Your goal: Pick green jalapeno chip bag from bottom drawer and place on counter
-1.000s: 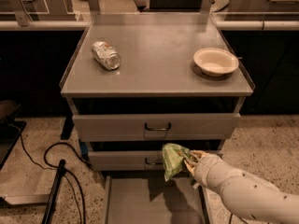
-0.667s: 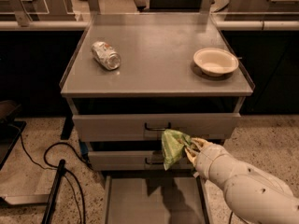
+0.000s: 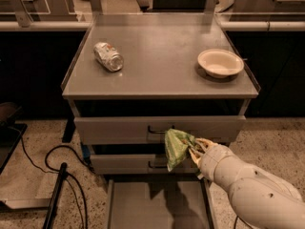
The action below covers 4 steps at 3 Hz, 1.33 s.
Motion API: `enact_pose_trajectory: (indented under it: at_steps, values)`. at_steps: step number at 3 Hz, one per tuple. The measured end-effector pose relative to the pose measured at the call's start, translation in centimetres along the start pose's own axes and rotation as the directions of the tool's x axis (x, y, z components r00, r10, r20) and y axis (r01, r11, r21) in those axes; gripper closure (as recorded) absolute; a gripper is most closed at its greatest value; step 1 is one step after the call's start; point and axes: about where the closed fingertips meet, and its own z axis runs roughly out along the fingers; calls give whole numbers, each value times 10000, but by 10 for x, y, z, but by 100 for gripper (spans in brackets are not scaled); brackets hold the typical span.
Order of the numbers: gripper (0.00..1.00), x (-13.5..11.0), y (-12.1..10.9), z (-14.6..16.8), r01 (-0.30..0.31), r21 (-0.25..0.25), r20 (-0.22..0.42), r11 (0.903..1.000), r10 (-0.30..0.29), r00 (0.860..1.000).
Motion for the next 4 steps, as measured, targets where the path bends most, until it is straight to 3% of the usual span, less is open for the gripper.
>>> enact_pose_trajectory:
  at_steps: [1,2,3,4]
  values:
    - [100,-28,-38,-22,12,1024,319,9947,-45,9995]
    - [100,-73,-81,-53,305,2215,799,9747,-493,9956]
    - [100,-73,-81,-53,306,2220,805,9746,-496,9955]
    - [100,-101,-112,-57,-140,2802,1486,9598,-290,9885]
